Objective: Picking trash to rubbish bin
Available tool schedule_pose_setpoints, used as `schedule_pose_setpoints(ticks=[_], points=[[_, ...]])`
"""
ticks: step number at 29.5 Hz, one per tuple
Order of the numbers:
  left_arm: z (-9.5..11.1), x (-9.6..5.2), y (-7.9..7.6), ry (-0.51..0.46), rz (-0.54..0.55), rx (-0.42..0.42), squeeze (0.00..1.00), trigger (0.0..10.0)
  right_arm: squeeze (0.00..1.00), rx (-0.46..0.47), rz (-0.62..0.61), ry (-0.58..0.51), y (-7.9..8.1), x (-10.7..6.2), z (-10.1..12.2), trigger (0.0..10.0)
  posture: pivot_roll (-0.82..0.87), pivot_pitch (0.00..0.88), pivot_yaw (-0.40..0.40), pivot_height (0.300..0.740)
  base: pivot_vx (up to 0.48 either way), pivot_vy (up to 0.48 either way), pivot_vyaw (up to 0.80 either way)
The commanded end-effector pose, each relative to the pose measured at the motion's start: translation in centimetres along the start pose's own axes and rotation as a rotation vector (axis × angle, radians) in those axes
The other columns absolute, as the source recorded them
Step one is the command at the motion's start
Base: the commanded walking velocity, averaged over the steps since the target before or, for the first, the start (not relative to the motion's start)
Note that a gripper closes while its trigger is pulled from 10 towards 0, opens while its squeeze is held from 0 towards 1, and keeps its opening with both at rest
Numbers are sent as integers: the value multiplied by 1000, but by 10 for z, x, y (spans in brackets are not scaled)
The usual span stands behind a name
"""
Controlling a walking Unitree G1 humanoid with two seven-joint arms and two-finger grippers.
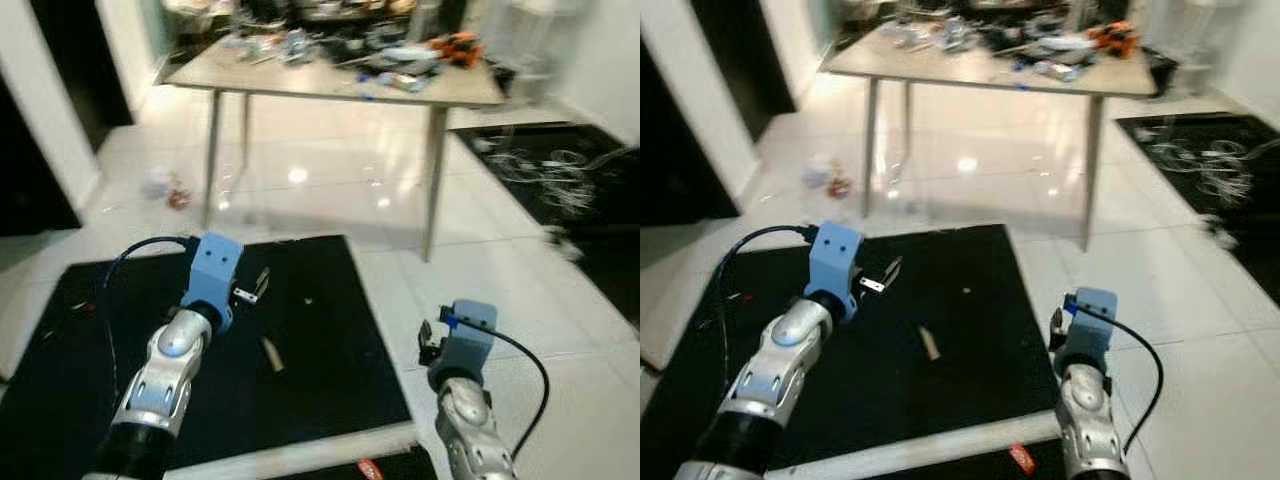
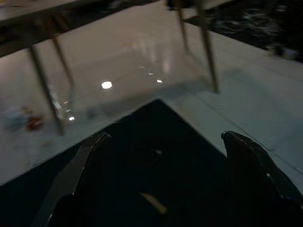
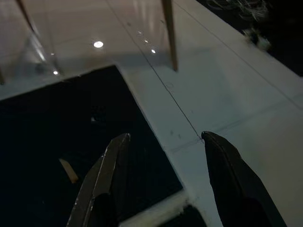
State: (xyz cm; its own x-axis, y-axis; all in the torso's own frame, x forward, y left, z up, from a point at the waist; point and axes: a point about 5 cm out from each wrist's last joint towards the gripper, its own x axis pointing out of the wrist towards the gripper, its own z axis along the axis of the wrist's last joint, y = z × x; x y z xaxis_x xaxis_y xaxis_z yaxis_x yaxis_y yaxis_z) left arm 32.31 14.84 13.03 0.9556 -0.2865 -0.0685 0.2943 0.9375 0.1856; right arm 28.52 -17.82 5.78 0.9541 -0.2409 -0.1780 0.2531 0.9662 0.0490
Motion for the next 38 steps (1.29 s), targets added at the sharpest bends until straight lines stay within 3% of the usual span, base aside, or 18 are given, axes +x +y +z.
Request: schedule_pose_setpoints(ticks=[1,10,38], points=[[-1,-2,-1,1,-15,-6,0,10000,0,-8,-24,13,-5,-1,-3,10000,17,85,60,740,0,0,-800],[3,-2,-3,-29,-34,-48,0,10000,0,-39,-18,17,-5,-3,-5,10000,15,92,60,740,0,0,0],[5,-2,-3,-35,-32,-64,0,10000,0,-74,-17,18,-8,-2,-4,10000,11,104,57,740,341,0,0]])
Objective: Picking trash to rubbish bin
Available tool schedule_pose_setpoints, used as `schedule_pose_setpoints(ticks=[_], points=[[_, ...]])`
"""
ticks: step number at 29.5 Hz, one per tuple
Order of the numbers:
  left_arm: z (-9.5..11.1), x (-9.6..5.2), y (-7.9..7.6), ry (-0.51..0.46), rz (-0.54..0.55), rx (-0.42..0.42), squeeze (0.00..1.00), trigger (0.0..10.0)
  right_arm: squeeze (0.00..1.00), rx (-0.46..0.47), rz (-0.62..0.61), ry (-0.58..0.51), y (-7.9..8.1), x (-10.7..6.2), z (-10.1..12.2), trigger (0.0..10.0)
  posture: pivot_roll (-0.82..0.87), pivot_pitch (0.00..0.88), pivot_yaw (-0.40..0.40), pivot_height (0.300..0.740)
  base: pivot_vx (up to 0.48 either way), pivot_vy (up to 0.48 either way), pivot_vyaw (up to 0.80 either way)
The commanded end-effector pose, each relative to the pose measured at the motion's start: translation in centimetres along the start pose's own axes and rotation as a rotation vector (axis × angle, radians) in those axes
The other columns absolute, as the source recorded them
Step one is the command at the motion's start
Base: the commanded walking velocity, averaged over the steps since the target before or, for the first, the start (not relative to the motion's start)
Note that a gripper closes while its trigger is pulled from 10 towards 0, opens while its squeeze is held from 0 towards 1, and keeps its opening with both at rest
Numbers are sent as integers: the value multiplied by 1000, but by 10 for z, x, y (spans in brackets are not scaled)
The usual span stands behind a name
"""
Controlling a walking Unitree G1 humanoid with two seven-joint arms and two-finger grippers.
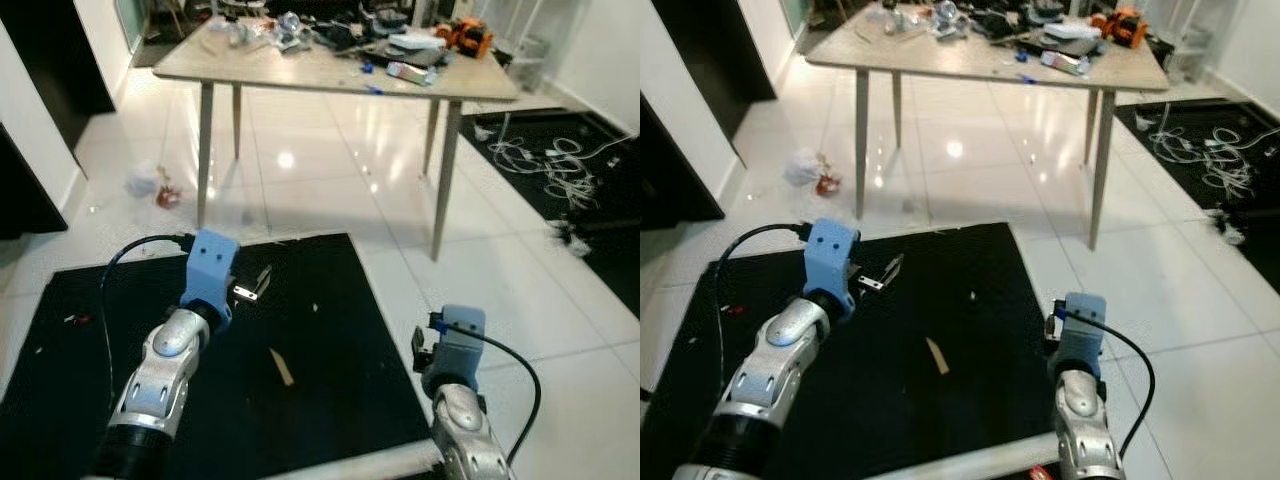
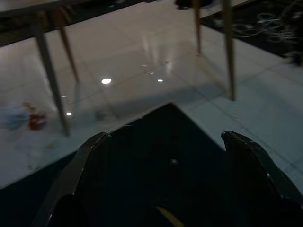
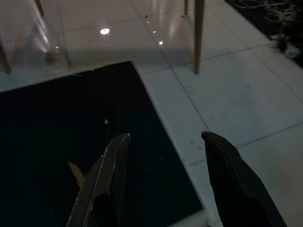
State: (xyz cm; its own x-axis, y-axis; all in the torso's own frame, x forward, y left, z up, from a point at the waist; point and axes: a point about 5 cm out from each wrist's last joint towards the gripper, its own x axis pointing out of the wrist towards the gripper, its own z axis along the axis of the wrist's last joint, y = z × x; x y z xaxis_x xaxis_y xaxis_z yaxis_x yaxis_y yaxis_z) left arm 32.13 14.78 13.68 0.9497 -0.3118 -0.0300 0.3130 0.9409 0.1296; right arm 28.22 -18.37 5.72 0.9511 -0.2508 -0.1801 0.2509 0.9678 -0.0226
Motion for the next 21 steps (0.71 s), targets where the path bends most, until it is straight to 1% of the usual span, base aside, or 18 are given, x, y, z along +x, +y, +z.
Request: schedule_pose_setpoints(ticks=[1,4,8,11,16,18,21], points=[[-1,0,-3,7,-13,-9,0,10000,0,-5,-6,16,-1,-1,-3,10000,11,103,57,740,352,0,0],[-1,0,-3,6,-14,-10,0,10000,0,-6,-7,17,-2,-1,-3,10000,10,103,57,740,352,0,0],[-1,0,-3,5,-14,-10,0,10000,0,17,-14,25,-2,0,-4,10000,10,105,57,740,354,0,0],[-1,0,-3,5,-16,-11,0,10000,0,35,-14,27,-1,-1,-3,10000,10,105,57,740,360,0,-413],[-1,0,-3,6,-17,-12,0,10000,0,39,-10,26,-1,-1,-3,10000,7,108,58,740,355,0,-800],[-1,0,-4,6,-18,-12,0,10000,0,38,-11,25,-1,-1,-3,10000,5,109,58,740,356,0,-419],[-1,0,-4,7,-19,-13,0,10000,0,36,-10,23,-1,-1,-2,10000,2,111,58,740,355,0,0]])
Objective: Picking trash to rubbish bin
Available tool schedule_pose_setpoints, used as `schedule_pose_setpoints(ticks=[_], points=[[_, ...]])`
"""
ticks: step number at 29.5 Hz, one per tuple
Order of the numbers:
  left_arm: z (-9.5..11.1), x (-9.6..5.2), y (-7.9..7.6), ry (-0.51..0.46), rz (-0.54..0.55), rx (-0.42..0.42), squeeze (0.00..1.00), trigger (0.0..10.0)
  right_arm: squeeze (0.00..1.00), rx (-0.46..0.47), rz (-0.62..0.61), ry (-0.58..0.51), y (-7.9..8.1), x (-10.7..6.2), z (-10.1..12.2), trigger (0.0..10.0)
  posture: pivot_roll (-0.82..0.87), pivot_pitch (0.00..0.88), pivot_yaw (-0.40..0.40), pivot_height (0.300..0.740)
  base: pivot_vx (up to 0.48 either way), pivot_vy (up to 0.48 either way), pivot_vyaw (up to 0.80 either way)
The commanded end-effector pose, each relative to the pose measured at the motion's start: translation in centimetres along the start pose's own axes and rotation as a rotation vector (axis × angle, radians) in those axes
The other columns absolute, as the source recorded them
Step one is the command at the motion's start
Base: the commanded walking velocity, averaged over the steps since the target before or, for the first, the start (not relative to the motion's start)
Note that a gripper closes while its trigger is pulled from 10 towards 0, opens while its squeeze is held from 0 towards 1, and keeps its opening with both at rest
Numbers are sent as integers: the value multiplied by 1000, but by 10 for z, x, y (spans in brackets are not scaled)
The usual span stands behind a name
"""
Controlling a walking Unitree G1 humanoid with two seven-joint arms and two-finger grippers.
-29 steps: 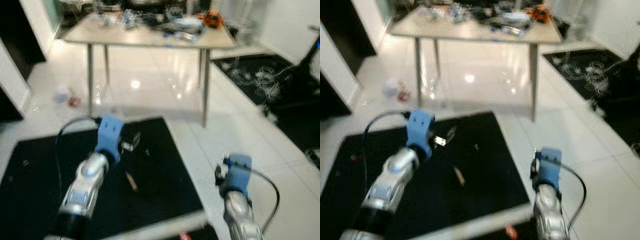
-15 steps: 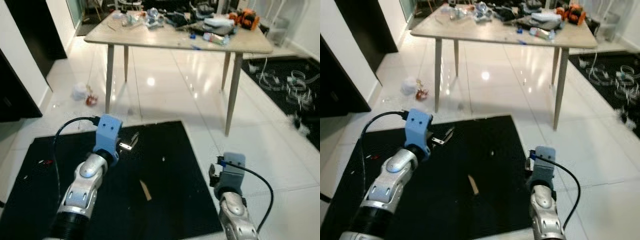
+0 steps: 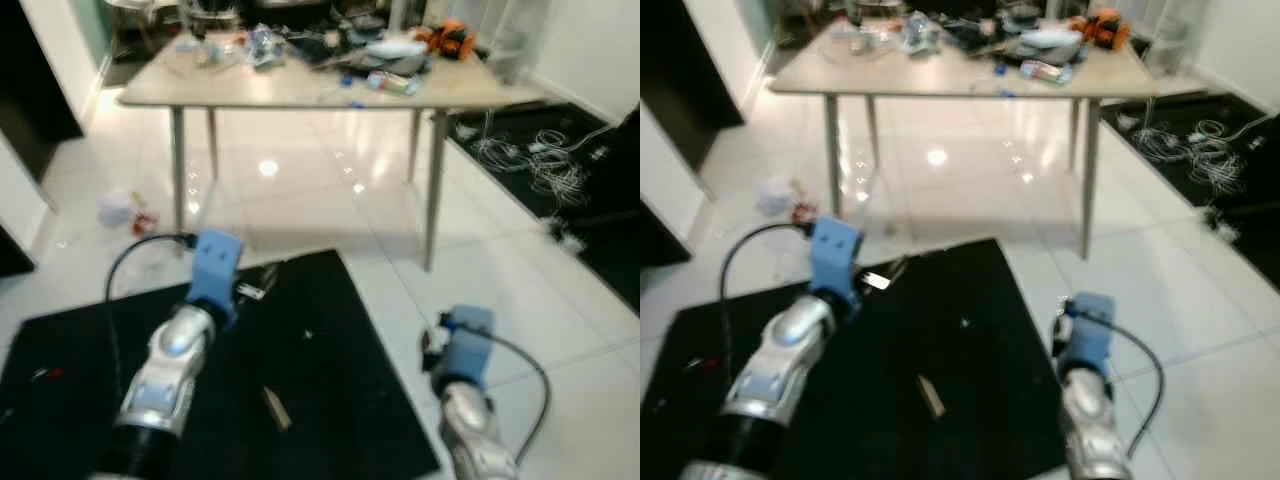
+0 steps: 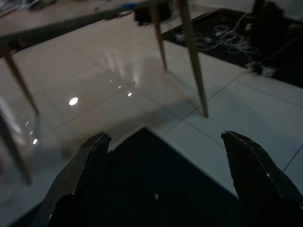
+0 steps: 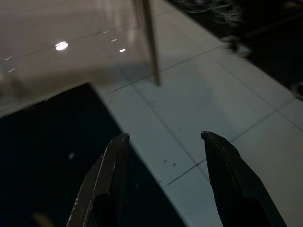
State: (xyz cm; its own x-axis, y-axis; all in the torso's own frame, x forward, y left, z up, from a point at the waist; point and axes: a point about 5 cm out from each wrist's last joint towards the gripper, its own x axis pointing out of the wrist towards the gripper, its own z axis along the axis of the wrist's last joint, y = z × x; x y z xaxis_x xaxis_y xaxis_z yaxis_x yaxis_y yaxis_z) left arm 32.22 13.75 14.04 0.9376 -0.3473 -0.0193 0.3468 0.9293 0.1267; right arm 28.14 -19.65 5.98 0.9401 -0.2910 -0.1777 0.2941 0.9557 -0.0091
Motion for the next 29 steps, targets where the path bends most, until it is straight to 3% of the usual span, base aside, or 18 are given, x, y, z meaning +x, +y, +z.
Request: schedule_pose_setpoints(ticks=[1,29], points=[[-7,-4,4,23,17,-12,0,10000,0,15,31,25,11,-3,-5,10000,1,112,58,740,352,0,0],[-5,-5,9,22,40,-14,0,10000,0,25,44,21,14,-3,-2,10000,9,126,48,740,356,0,0]])
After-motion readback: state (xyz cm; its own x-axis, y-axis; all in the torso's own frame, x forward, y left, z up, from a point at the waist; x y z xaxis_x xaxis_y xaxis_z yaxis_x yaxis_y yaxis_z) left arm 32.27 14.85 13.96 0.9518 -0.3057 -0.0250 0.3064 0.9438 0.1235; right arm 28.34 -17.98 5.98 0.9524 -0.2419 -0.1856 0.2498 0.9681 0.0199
